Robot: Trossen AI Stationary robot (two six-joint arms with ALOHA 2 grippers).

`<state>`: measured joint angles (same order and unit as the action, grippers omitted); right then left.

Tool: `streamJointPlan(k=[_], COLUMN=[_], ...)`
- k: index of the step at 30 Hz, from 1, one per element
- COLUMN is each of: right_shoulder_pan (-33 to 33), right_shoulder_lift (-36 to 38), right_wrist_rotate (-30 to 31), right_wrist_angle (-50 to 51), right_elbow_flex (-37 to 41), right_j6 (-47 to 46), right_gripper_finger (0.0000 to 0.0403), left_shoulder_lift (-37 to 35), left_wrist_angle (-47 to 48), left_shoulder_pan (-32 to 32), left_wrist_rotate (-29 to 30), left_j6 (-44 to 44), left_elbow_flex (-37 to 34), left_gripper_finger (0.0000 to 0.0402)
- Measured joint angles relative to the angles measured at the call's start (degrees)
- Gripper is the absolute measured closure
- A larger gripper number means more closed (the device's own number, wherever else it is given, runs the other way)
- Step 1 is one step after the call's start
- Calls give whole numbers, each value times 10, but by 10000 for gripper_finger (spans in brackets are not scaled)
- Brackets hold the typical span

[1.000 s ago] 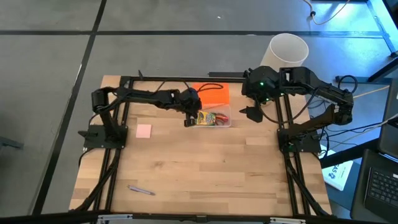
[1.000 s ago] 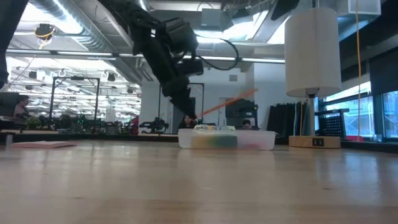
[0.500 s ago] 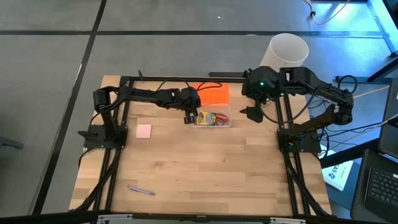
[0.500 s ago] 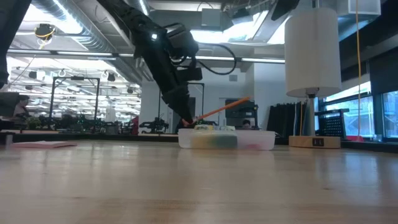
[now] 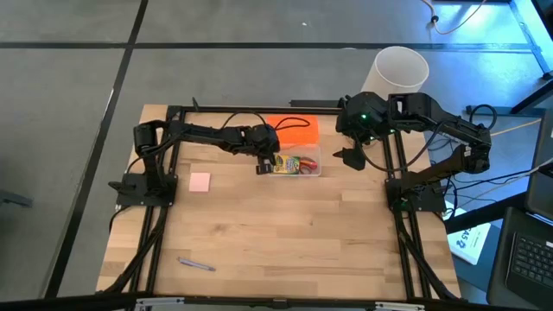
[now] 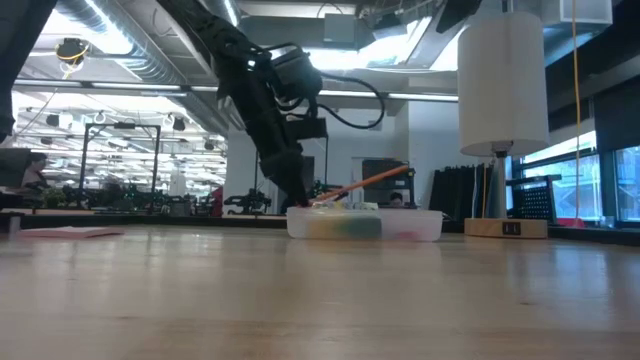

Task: Pack school essentials
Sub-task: Put the orange pencil into the orange supply box, then put the purple pen into the orange supply box

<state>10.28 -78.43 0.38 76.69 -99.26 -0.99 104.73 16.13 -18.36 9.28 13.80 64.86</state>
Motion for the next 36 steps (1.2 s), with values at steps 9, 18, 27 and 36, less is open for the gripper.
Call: streamJointPlan(k=[9,18,27,36], right_shoulder_pan=[0,0,0,0], right_shoulder_lift=[0,0,0,0], right_wrist_rotate=[0,0,-4,-5], right_wrist_angle=[0,0,0,0], right_elbow_flex=[0,0,0,0], right_j6=[0,0,0,0], right_gripper_finger=[18,18,18,18], left_shoulder_lift=[0,0,0,0], left_wrist_angle=[1,1,10,12], left_shoulder_pan=[0,1,13,16], left_wrist_rotate=[15,32,31,33], left_j6=[9,33,34,63], left_elbow_flex=[0,0,0,0], left_gripper_finger=[372,331,335,360])
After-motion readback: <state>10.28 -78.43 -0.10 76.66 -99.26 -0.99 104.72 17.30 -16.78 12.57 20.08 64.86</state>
